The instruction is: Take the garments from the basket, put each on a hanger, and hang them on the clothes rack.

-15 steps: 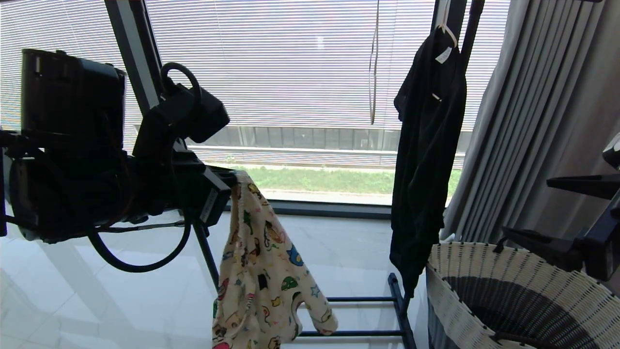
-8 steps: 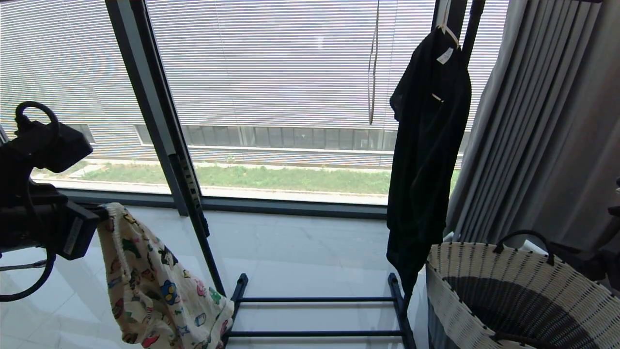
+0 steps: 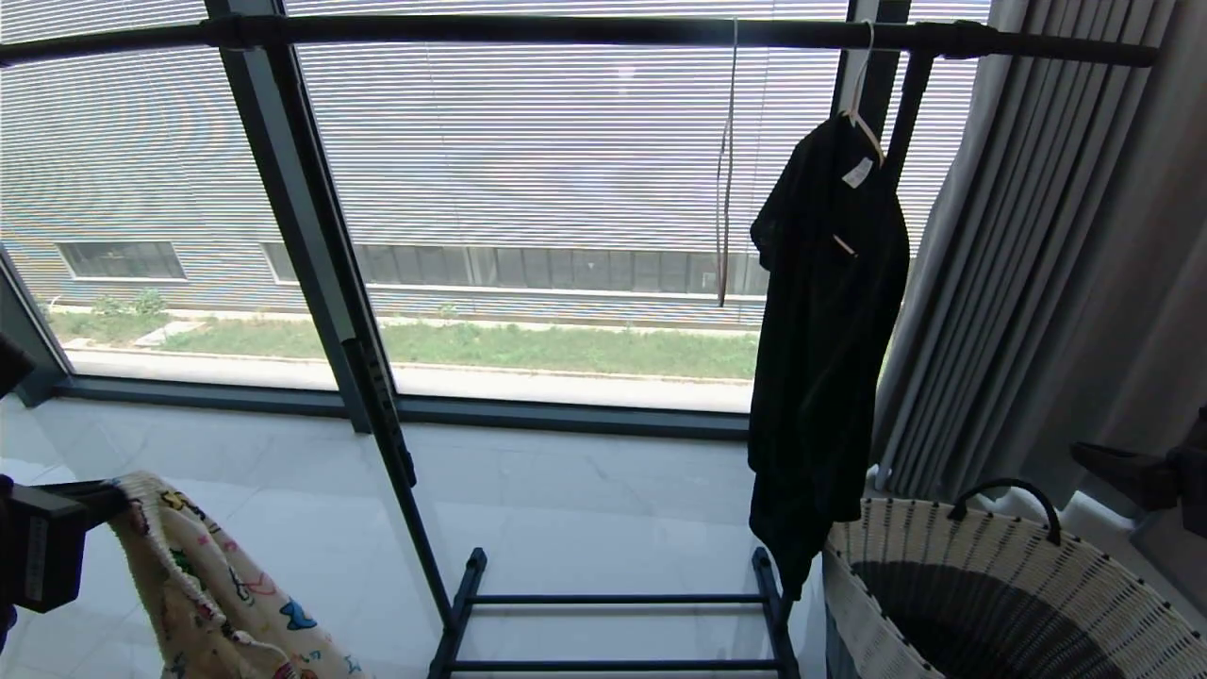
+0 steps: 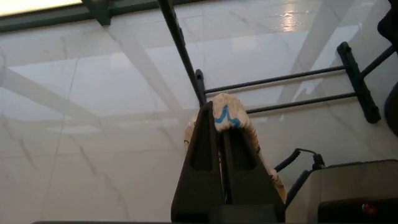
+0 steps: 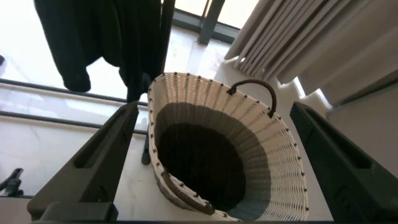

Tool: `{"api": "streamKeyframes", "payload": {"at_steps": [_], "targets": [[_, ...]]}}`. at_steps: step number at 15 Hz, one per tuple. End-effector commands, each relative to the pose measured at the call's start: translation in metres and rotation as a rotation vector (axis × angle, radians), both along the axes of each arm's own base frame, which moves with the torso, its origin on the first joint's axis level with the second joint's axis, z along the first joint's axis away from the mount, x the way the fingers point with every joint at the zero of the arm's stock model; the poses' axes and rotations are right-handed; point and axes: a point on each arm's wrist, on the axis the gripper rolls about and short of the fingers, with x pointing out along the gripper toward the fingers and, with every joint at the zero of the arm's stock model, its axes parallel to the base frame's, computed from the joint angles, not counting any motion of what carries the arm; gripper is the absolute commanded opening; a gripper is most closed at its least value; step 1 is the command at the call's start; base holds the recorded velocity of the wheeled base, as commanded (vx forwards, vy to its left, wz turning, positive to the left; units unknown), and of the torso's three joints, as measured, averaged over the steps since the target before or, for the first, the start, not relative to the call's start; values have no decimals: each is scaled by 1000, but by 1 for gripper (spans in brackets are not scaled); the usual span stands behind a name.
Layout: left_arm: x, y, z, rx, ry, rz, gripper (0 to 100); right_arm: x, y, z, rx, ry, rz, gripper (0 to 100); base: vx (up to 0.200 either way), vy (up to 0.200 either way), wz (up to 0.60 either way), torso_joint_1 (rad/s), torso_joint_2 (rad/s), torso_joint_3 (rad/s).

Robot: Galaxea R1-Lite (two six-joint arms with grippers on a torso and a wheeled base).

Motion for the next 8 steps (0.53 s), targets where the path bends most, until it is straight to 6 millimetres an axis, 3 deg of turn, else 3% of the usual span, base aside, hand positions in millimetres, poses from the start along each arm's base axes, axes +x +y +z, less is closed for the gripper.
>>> {"api": "streamKeyframes", "payload": {"at_steps": [1,8], "targets": [[-16,-4,-7,14,-25,11,0,7,1,0,-1,14,-8,100,0,0,0,159,-496,-281],[-3,2,-9,78,-101,85,0,14,1,5,0,8,-20,100,0,0,0,189,-477,-284]]}}
